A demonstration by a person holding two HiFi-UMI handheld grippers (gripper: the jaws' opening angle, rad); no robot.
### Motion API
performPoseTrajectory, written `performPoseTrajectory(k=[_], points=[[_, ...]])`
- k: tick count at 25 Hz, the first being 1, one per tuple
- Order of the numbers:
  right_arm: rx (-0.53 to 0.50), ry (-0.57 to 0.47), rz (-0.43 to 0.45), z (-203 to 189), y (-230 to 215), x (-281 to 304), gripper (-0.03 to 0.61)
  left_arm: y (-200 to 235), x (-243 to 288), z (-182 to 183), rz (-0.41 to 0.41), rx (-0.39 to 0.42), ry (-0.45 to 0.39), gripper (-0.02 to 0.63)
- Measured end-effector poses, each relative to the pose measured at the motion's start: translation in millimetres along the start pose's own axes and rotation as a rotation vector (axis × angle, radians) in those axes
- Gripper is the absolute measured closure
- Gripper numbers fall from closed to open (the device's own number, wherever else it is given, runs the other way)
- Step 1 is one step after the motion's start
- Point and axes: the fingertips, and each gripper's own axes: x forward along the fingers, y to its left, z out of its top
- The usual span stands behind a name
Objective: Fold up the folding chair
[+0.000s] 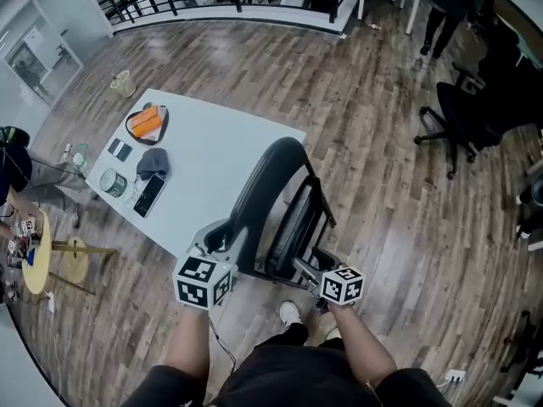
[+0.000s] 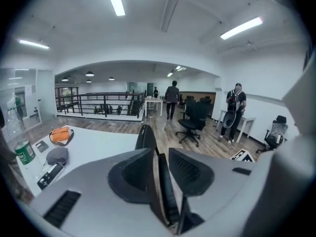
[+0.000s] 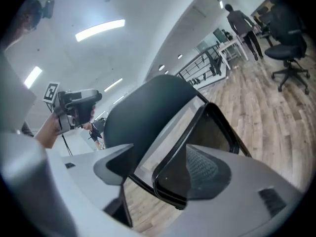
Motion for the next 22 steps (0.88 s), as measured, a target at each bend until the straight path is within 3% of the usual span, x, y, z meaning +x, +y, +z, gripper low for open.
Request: performPoseTrajectory(k=[3,5,8,10,14,20,22], points=[[-0.060,-0.115,0.040,26,24,-47,0.241,-39,-5,8,-0.034,-0.061,-0.096,0.574],[-0.107,-0.206,0.033,41,37,-83,0.263,-68,-4,5,-0.059,-0.083,-0.124,0.592],[-0.243,-0.320,-0.087,58,42,-142,0.504,-121,3,-6,-0.108,-0.088,-0.132,0.607],[-0.341,-0.354,-0.164,59,45,-182,0.548,-157,2,-13,-0.135,-0.098,-0.153,0.607],[-0.498,-0.391,-0.350,48,43,-266,0.565,-226,-6,-30,-0.161,-0.107,-0.206,0.609],[-0.561,-0.454,-0.684,19,32,-398,0.565,-332,-45,-42,-0.219,-0.093,-0.265,0.609],[-0.561,-0.484,-0.743,9,37,-436,0.565,-363,-61,-46,-0.222,-0.076,-0.287,0.609]])
